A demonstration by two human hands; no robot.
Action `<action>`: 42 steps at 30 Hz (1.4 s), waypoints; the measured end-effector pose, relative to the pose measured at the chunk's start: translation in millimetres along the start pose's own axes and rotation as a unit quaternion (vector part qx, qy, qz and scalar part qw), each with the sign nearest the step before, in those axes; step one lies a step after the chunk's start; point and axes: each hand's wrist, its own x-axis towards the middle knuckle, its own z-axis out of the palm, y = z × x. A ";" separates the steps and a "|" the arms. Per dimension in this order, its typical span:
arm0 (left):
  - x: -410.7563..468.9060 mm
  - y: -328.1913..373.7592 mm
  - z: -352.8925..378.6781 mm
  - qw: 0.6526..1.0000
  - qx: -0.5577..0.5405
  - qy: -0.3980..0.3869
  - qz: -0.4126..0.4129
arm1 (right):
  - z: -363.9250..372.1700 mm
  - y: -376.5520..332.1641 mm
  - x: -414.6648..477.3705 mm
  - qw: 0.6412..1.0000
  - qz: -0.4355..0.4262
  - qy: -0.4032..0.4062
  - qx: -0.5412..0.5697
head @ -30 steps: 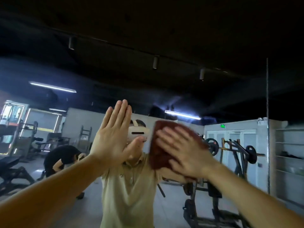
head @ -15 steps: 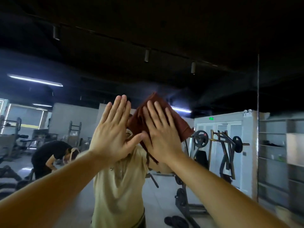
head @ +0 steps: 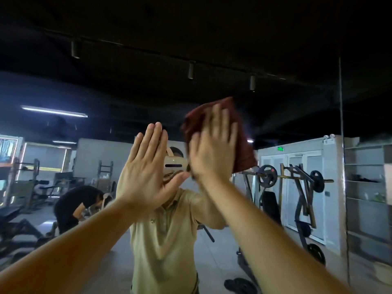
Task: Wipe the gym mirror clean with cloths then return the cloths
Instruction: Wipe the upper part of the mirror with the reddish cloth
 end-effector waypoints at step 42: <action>-96.9 19.5 3.5 0.998 -0.041 -0.024 0.036 | -17.0 21.0 -178.8 0.926 -0.334 -0.157 0.084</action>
